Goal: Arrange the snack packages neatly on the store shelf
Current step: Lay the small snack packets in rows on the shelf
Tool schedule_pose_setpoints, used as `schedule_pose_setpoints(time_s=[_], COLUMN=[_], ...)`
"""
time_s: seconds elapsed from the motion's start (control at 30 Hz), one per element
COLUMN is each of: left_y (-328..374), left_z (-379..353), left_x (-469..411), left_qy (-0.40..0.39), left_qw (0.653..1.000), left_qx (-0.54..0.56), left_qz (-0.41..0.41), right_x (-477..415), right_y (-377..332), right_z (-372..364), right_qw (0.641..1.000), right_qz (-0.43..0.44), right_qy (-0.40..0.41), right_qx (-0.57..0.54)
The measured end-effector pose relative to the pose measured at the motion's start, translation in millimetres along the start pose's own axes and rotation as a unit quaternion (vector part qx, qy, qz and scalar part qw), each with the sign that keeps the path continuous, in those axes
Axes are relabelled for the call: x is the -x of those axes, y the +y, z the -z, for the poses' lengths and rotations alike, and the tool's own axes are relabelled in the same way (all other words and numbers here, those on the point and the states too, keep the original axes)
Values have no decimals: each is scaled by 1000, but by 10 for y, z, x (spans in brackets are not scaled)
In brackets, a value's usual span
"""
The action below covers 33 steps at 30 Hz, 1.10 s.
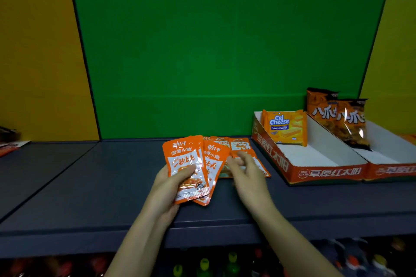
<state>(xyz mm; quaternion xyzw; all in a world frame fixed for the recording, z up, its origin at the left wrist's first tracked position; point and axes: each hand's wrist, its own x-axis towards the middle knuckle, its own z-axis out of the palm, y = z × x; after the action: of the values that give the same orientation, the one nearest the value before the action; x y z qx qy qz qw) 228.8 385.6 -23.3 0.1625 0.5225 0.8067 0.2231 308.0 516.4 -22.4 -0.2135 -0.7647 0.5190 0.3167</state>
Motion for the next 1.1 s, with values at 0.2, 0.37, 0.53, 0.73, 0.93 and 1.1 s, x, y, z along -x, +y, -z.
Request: schedule_pose_setpoints(time_s=[0.2, 0.37, 0.53, 0.73, 0.93, 1.1], left_y=[-76, -62, -49, -67, -81, -89], left_z=[-122, -85, -48, -66, -71, -64], left_x=[70, 37, 24, 33, 67, 66], left_qy=[-29, -12, -10, -23, -31, -27], left_qw=[999, 998, 997, 999, 999, 1000], left_qx=[21, 54, 70, 42, 16, 12], left_qz=[5, 22, 36, 13, -4, -8], right_x=[152, 45, -31, -60, -88, -94], right_y=[40, 110, 141, 207, 186, 136], right_z=[-93, 183, 639, 775, 820, 788], right_qw=[990, 997, 998, 987, 980, 963], right_qz=[-34, -28, -60, -114, -124, -88], right_qy=[-63, 27, 6, -65, -85, -94], right_qx=[-119, -72, -12, 94, 129, 238])
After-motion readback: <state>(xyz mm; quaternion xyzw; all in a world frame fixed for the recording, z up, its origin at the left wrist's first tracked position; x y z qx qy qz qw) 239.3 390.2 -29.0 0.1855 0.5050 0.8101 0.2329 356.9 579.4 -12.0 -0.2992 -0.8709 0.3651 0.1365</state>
